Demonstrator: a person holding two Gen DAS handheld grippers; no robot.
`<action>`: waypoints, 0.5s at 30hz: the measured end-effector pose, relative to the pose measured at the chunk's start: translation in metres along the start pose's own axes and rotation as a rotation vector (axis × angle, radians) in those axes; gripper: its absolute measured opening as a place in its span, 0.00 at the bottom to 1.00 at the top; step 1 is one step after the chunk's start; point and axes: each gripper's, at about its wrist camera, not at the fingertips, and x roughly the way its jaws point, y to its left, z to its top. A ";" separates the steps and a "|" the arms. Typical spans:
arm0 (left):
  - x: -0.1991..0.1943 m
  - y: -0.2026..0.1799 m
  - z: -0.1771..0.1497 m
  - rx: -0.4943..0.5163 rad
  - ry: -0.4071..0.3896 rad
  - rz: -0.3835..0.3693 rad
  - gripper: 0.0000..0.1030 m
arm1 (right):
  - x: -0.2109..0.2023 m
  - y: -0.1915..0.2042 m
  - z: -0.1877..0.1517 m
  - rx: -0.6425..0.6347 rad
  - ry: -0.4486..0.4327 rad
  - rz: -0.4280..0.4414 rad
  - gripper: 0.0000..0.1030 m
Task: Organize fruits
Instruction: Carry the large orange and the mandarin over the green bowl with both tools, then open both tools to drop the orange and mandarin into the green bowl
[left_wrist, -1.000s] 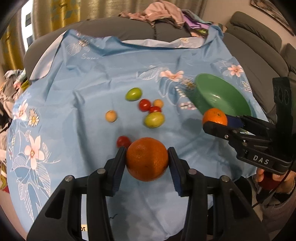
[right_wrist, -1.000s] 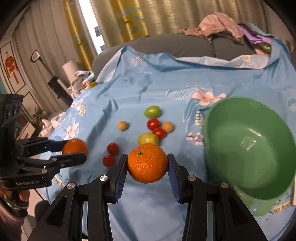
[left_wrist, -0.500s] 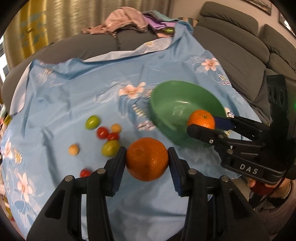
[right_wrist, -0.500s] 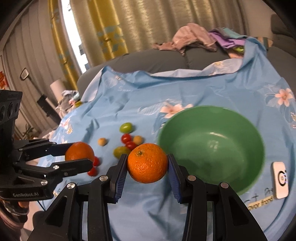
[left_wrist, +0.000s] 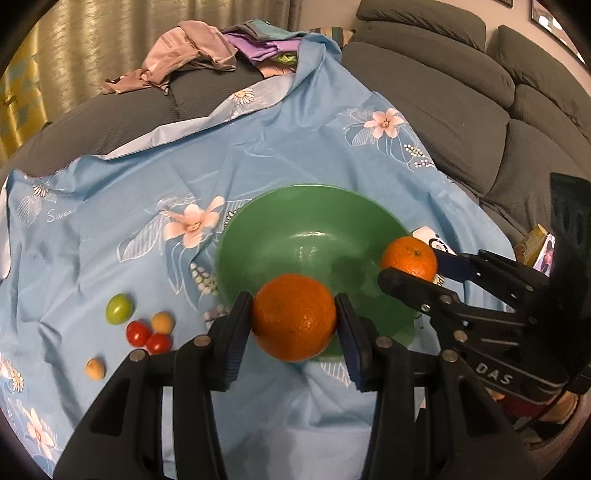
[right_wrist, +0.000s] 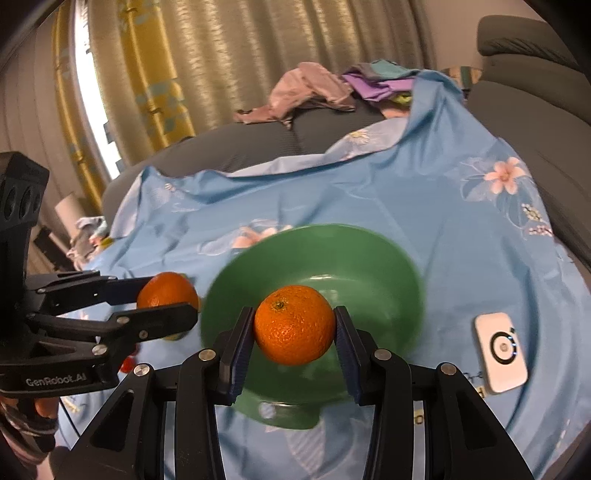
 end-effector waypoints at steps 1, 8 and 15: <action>0.004 -0.001 0.002 0.003 0.005 0.003 0.44 | 0.000 -0.002 0.000 0.003 0.000 -0.004 0.43; 0.030 -0.009 0.005 0.037 0.048 0.040 0.44 | 0.007 -0.013 -0.003 0.008 0.014 -0.025 0.43; 0.047 -0.010 -0.001 0.047 0.092 0.069 0.44 | 0.015 -0.020 -0.008 0.012 0.043 -0.039 0.43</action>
